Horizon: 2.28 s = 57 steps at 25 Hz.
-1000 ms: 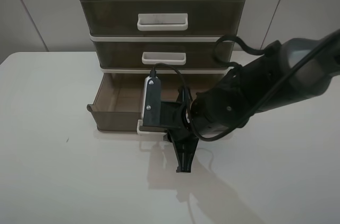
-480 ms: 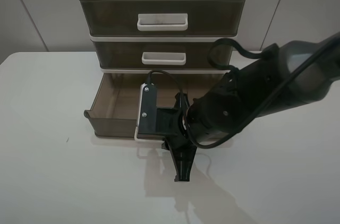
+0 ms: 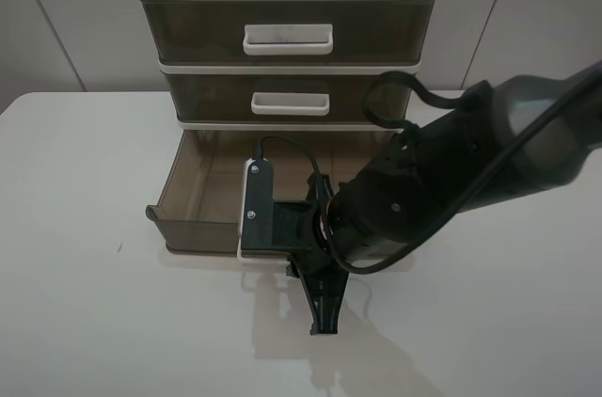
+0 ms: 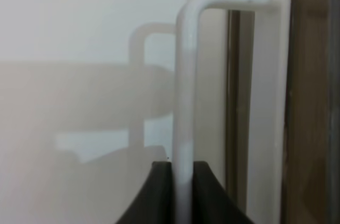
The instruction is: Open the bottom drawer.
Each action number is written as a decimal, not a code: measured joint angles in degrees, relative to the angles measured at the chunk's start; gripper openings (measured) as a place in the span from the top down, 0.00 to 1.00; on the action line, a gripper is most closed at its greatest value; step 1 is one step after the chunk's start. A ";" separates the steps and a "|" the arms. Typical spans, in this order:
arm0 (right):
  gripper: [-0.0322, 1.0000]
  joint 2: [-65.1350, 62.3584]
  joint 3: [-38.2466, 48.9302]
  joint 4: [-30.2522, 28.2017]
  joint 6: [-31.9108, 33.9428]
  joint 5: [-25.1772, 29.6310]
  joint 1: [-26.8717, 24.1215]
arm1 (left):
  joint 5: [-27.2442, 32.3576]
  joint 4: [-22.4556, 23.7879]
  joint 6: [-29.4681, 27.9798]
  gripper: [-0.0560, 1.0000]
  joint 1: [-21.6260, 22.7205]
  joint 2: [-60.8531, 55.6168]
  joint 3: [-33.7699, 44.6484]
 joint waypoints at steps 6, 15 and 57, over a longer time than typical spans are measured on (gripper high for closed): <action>0.90 -0.07 0.00 0.00 0.22 1.59 0.55 | 0.00 0.00 0.00 0.24 0.00 0.00 0.00; 0.90 -0.83 0.04 -0.30 0.22 3.17 0.55 | 0.00 0.00 0.00 0.24 0.00 0.00 0.00; 0.37 -24.50 0.56 3.70 10.21 11.27 -0.86 | 0.00 0.00 0.00 0.24 0.00 0.00 0.00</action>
